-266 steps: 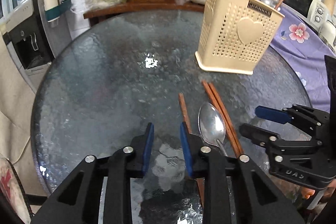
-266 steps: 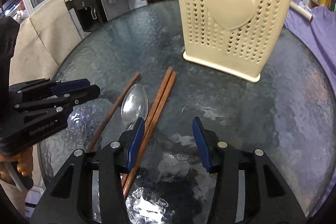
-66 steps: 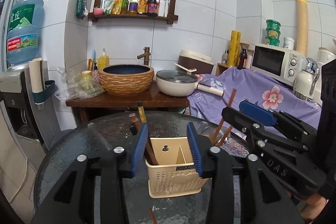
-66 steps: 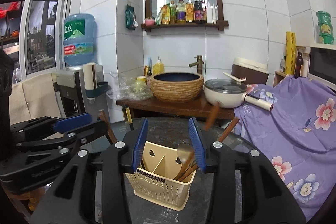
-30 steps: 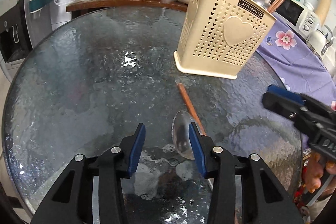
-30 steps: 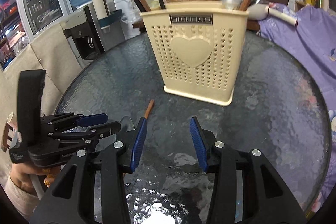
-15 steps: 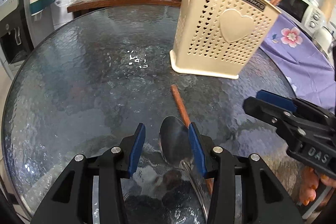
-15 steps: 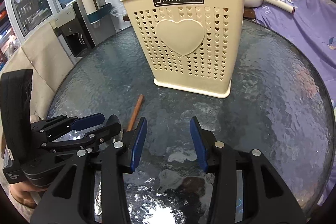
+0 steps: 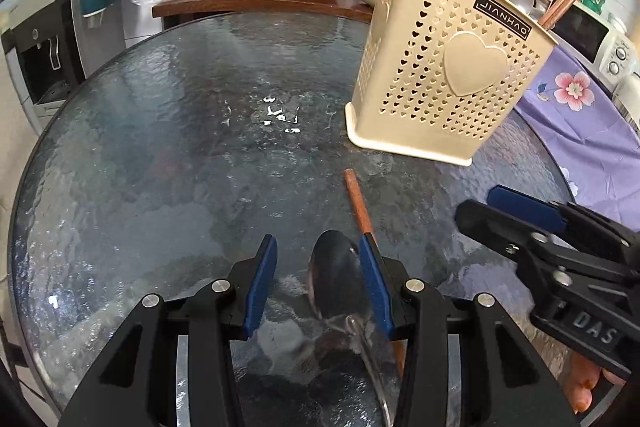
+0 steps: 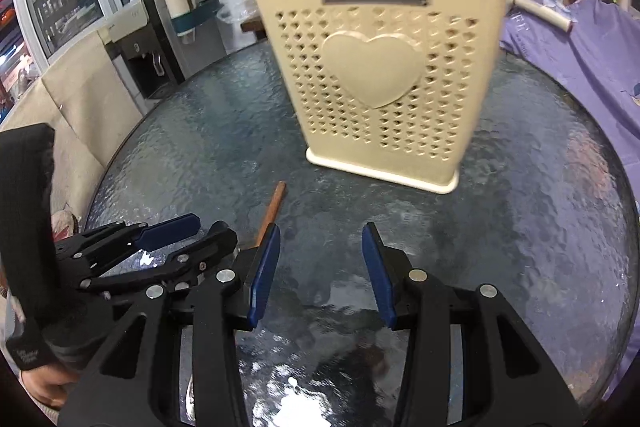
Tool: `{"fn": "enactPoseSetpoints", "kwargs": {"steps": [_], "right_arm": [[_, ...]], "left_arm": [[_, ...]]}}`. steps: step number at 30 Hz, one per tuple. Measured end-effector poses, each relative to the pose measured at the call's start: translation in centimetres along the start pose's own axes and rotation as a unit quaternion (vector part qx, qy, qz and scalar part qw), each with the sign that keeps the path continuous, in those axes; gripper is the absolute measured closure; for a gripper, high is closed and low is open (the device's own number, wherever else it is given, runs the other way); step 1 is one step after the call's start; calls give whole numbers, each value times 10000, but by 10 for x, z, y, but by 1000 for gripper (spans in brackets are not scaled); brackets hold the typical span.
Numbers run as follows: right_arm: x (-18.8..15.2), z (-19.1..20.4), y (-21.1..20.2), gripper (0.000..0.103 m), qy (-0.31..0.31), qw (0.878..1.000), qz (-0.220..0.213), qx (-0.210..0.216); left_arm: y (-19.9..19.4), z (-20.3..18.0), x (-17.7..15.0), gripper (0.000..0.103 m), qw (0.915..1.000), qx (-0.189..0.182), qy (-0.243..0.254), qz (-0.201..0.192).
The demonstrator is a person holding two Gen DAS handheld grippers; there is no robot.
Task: Organize utensils
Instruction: 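Grasp the metal spoon with the left tool while the right tool grasps the wooden chopstick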
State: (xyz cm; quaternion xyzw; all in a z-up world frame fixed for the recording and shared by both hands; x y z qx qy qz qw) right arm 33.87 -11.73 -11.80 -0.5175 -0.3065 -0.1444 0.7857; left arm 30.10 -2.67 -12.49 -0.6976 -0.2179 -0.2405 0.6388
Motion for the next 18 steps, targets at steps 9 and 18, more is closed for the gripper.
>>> {"fn": "enactPoseSetpoints", "kwargs": {"steps": [9, 18], "right_arm": [[15, 9, 40, 60, 226, 9986, 471, 2], [9, 14, 65, 69, 49, 9970, 735, -215]], "left_arm": [[-5, -6, -9, 61, 9997, 83, 217, -27], [-17, 17, -15, 61, 9991, 250, 328, -87]]}}
Point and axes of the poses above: each gripper's, at about its wrist camera, not at the fingertips, and y roughly the way its jaws point, z to its left, x to its top, the point moved 10 cm from there along y, roughly the way its jaws point, and after that the axes turned 7 degrees about x, right-handed, at the moved point
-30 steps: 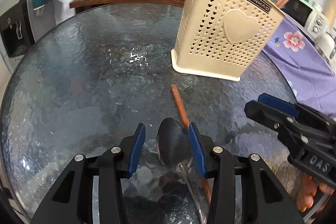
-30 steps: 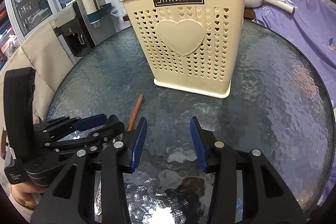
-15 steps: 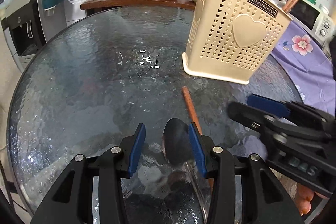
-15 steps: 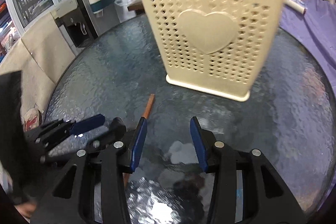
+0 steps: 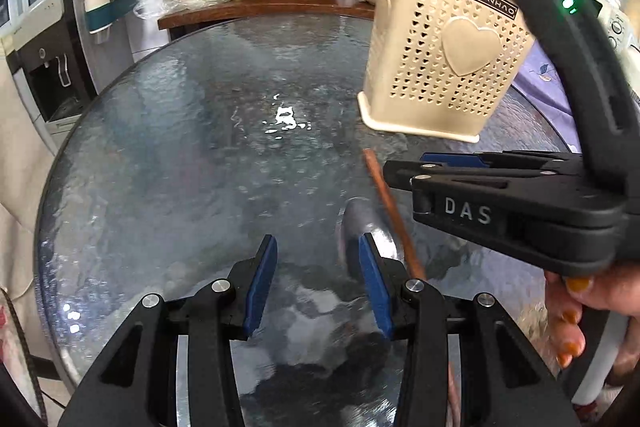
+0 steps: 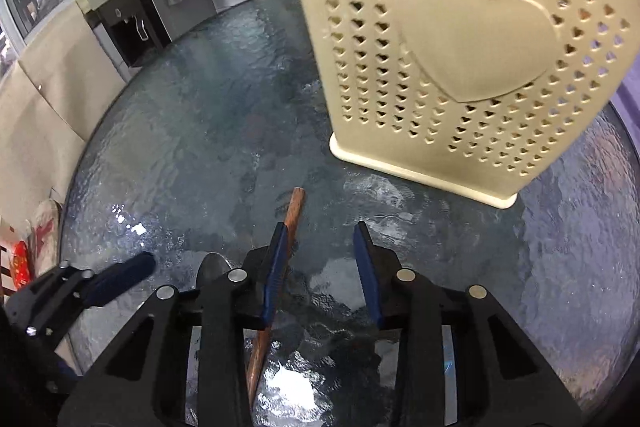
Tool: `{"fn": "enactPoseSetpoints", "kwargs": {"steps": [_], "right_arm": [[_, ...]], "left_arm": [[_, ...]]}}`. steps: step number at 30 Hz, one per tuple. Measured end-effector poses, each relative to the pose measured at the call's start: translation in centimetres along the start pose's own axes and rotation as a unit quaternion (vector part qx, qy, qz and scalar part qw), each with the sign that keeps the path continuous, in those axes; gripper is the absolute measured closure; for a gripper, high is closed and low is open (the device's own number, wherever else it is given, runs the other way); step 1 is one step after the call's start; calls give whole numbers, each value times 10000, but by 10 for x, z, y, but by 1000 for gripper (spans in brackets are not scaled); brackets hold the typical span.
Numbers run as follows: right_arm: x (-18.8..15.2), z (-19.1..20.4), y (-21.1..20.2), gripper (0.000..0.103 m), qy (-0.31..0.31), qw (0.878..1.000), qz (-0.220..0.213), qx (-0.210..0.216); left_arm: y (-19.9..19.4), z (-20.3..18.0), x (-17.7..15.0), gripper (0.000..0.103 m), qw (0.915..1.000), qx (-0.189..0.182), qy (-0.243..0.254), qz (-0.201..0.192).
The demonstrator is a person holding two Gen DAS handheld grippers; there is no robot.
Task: Organize utensils
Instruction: 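Grasp the metal spoon with the left tool while the right tool grasps the wooden chopstick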
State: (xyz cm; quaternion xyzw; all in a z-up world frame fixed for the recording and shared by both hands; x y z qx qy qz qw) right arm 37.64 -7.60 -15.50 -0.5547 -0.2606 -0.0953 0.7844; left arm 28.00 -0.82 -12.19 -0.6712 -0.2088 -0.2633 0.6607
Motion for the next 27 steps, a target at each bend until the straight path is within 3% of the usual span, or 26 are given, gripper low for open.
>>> {"fn": "enactPoseSetpoints", "kwargs": {"steps": [9, 16, 27], "right_arm": [[4, 14, 11, 76, -125, 9999, 105, -32], [2, 14, 12, 92, -306, 9992, 111, -219], [-22, -33, -17, 94, -56, 9999, 5, -136]], "left_arm": [[-7, 15, -7, 61, 10000, -18, -57, 12], [-7, 15, -9, 61, 9999, -39, -101, 20], [-8, -20, -5, 60, 9997, -139, 187, 9]]}}
Point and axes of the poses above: each gripper's, at about its wrist camera, not at the fingertips, and y roughly the way its jaws point, z to its left, x to its top, the point moved 10 cm from there along y, roughly the way its jaws point, and after that the axes turned 7 degrees about x, right-handed, at the moved point
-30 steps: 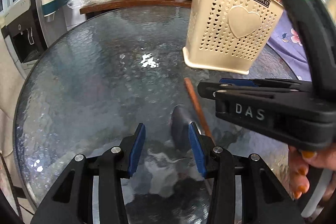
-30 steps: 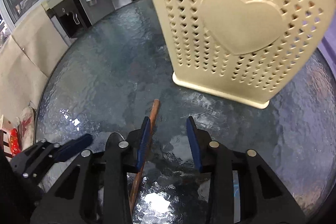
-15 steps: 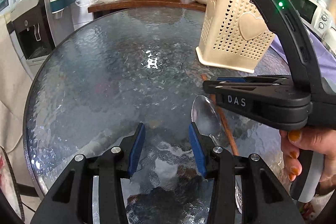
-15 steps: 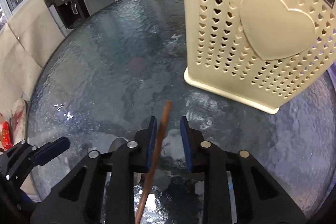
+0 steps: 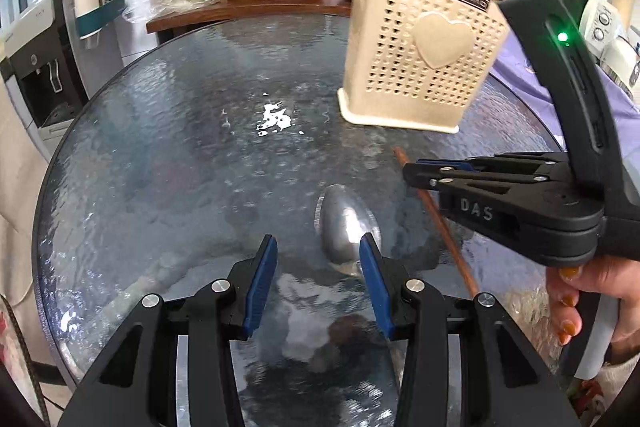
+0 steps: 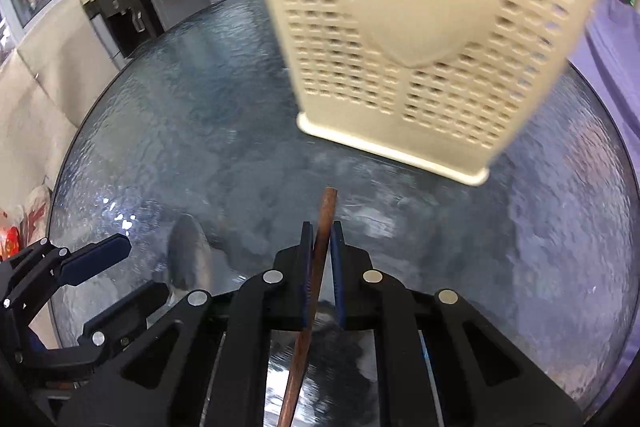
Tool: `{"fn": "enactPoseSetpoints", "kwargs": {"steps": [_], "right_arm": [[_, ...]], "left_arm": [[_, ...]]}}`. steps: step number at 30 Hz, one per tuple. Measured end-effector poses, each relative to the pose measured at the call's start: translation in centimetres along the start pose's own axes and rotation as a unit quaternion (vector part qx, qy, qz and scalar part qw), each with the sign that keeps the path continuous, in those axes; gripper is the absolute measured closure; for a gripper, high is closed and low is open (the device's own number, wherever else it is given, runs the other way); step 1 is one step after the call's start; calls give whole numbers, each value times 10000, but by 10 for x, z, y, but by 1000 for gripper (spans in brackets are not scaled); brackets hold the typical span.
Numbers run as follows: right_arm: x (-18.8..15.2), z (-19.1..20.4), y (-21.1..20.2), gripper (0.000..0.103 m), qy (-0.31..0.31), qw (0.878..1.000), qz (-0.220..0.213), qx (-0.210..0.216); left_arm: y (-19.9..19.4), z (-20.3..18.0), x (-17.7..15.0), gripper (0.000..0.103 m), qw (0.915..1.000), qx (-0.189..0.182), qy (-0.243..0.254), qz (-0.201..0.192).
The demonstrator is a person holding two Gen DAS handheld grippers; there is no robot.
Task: Organize utensils
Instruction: 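Grasp the metal spoon with the left tool while the right tool grasps the wooden chopstick, then lift the metal spoon with the left tool while the right tool carries the chopstick toward the basket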
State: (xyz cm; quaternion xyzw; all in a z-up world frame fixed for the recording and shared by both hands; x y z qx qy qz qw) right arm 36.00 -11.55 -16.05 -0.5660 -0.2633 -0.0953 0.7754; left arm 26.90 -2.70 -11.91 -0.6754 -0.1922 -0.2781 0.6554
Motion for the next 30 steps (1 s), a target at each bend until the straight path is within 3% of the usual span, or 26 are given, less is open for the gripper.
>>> {"fn": "enactPoseSetpoints", "kwargs": {"steps": [12, 21, 26, 30], "right_arm": [[-9, -30, -15, 94, 122, 9998, -48, -158], [-9, -20, -11, 94, 120, 9998, -38, -119], [-7, -16, -9, 94, 136, 9998, -51, -106], [-3, -13, -12, 94, 145, 9998, -120, -55]], "left_arm": [[15, -26, 0, 56, 9993, 347, 36, 159], [26, -19, 6, 56, 9978, 614, -86, 250], [27, -17, 9, 65, 9974, 682, -99, 233], [29, -15, 13, 66, 9978, 592, -193, 245]]}}
Point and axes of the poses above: each gripper's, at about its wrist camera, not at the fingertips, and y roughly the way its jaws point, z to its left, x to its top, the point moved 10 cm from there along y, roughly the way its jaws point, and after that the axes turned 7 degrees about x, right-handed, at the moved point
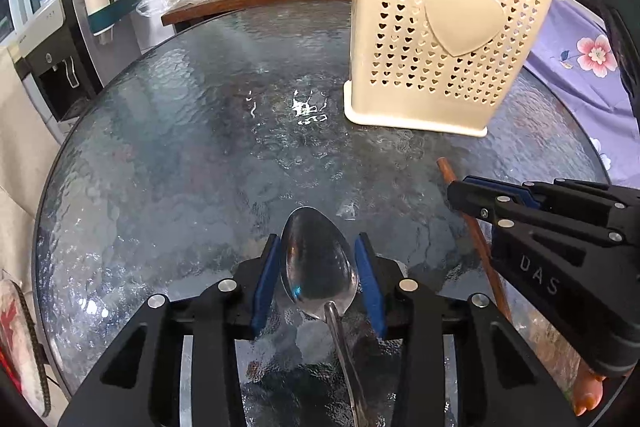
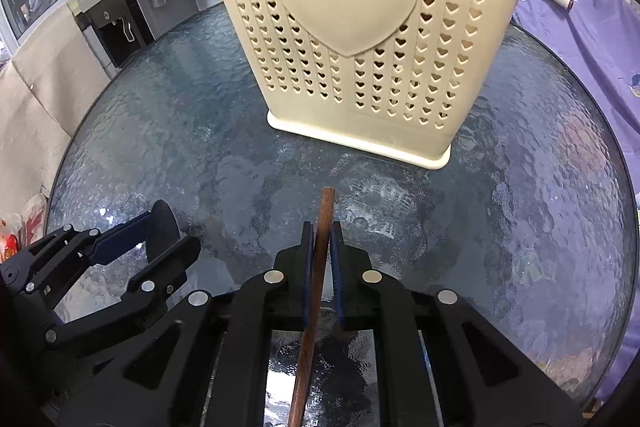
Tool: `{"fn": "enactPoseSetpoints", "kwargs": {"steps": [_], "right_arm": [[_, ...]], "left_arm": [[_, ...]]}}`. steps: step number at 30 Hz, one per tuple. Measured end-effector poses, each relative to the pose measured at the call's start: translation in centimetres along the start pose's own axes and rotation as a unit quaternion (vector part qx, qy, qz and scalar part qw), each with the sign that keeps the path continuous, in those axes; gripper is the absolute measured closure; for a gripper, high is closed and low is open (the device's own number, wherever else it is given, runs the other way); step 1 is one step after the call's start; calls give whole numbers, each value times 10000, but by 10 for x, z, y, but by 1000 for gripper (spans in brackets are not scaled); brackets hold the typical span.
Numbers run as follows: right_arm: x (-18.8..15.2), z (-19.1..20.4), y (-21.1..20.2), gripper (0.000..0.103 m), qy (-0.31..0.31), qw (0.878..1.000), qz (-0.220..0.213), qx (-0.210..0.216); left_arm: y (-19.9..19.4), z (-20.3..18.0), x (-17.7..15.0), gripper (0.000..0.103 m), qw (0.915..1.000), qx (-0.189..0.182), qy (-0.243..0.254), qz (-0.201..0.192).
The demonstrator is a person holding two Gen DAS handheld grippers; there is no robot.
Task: Organize utensils
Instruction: 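Lift the metal spoon with the left tool while the right tool carries the chopstick toward the basket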
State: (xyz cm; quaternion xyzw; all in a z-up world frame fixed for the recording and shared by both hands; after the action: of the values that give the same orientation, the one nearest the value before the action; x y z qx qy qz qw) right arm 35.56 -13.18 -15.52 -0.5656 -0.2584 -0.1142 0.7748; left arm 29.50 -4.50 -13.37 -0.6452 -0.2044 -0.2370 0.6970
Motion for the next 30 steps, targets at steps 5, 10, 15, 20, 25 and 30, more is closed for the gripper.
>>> {"fn": "enactPoseSetpoints", "kwargs": {"steps": [5, 10, 15, 20, 25, 30], "right_arm": [[5, 0, -11, 94, 29, 9998, -168, 132], [11, 2, -31, 94, 69, 9986, -433, 297], [20, 11, -62, 94, 41, 9958, -778, 489], [28, 20, -99, 95, -54, 9912, -1131, 682], [33, 31, -139, 95, -170, 9853, -1482, 836], [28, 40, -171, 95, -355, 9816, -1665, 865]], "left_arm": [[-7, 2, 6, 66, 9998, -137, -35, -108], [-24, 2, 15, 66, 9990, -289, -65, -328], [-49, 2, 25, 66, 9973, -423, -63, -594], [-79, 3, 34, 66, 9942, -562, -12, -920], [-105, 0, 37, 66, 9906, -625, 106, -1211], [-125, -4, 37, 66, 9872, -715, 202, -1414]]}}
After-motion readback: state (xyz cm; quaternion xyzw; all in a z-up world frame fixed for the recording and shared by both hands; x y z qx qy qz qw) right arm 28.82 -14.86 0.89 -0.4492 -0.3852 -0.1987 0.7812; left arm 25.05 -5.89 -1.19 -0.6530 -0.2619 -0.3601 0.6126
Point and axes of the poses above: each gripper's, at about its wrist camera, not at the fingertips, and y roughly the way its jaws point, z to its left, x to its top, the point moved 10 cm from there along y, roughly the way its jaws point, and after that the axes turned 7 degrees about x, right-handed, at the moved point
